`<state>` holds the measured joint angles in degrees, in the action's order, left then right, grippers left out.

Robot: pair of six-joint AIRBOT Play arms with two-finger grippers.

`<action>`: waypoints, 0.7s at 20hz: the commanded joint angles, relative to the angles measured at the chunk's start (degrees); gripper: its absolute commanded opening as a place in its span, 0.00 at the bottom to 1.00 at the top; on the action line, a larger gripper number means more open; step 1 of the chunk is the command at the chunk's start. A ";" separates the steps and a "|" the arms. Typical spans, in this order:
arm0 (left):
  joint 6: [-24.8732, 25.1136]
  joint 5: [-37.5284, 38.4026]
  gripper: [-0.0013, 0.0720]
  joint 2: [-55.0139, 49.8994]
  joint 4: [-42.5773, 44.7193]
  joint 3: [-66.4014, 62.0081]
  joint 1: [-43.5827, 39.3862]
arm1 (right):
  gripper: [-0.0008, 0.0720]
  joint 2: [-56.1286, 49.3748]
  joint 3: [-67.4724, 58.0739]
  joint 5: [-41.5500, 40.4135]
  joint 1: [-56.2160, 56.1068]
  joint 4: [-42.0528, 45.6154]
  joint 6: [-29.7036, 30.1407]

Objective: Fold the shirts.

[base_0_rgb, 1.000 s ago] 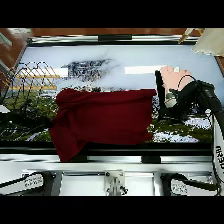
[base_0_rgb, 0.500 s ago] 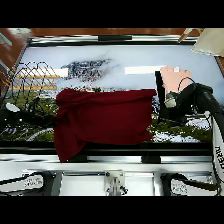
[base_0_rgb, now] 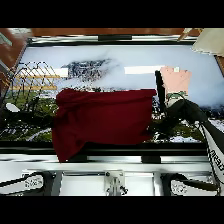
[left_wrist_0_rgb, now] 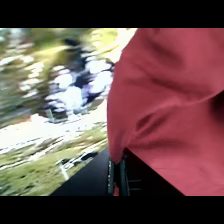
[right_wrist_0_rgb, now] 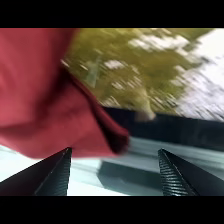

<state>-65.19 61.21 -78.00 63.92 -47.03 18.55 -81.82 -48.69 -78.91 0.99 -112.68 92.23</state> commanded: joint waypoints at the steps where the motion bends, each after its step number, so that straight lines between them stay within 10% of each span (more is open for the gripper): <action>1: 0.02 2.49 0.07 1.55 -2.62 -0.11 -0.13 | 0.89 -0.04 2.36 7.63 -3.08 -2.38 -2.29; 3: 0.02 2.43 0.07 2.03 -2.69 -0.13 -0.11 | 0.88 -0.04 3.65 9.97 -4.66 -2.32 -3.67; 5: 0.02 2.45 0.07 2.64 -2.71 -0.13 -0.11 | 0.11 0.07 3.67 10.05 -5.09 -2.16 -3.74; 14: 0.17 -6.78 0.06 30.47 -17.25 -22.62 -0.13 | 0.11 26.14 -20.61 13.29 -4.92 1.03 3.41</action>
<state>-65.14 61.12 -58.04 54.89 -60.51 18.39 -64.93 -58.59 -68.62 -3.77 -112.38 91.74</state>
